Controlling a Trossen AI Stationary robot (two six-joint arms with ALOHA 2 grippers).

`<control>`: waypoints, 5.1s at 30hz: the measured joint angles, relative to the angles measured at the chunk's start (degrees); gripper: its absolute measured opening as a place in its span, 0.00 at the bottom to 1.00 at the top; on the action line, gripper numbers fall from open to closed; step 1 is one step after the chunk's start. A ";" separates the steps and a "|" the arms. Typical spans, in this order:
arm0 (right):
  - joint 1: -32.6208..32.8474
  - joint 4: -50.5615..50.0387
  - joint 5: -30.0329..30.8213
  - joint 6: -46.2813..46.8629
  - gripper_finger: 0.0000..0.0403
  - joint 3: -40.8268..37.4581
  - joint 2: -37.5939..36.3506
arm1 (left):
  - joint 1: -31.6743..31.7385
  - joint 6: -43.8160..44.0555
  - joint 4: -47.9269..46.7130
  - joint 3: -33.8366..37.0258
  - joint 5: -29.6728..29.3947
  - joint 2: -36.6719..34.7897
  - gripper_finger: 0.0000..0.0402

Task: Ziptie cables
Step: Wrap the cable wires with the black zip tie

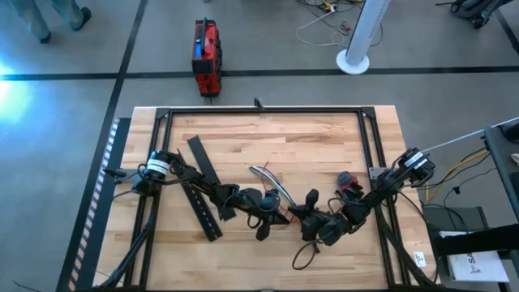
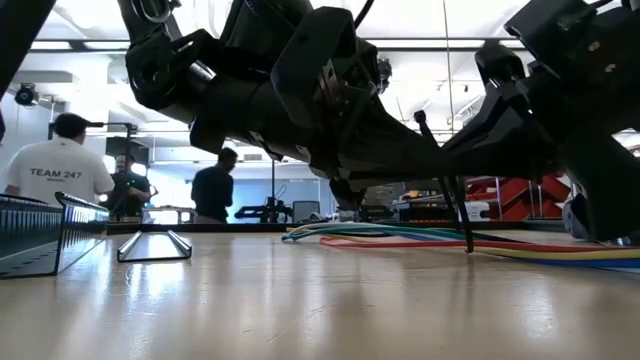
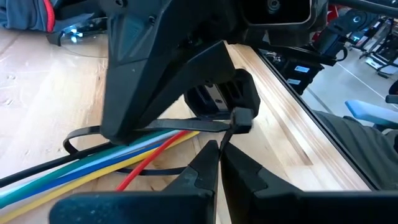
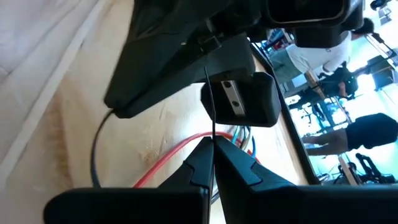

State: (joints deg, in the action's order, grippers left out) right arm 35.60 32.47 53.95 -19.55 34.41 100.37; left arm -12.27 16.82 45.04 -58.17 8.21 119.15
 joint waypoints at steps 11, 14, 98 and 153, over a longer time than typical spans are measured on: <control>-0.38 0.15 -1.11 -1.05 0.00 -0.02 -0.64 | 0.00 0.00 0.00 0.00 -0.02 0.00 0.00; -0.38 0.12 -2.94 -1.05 0.00 -0.02 -0.64 | 0.00 0.00 0.00 0.00 -0.02 0.00 0.00; 0.29 3.43 -5.68 -17.08 0.00 0.89 -1.82 | 0.39 4.11 -0.20 0.11 3.41 0.00 0.00; 0.91 -4.29 -5.51 -13.84 0.00 2.54 -1.82 | 1.07 8.22 -0.96 0.22 4.83 0.00 0.00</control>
State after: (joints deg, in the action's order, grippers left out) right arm 36.51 28.17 48.45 -33.39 36.95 98.54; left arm -11.20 25.04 44.07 -57.95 13.04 119.15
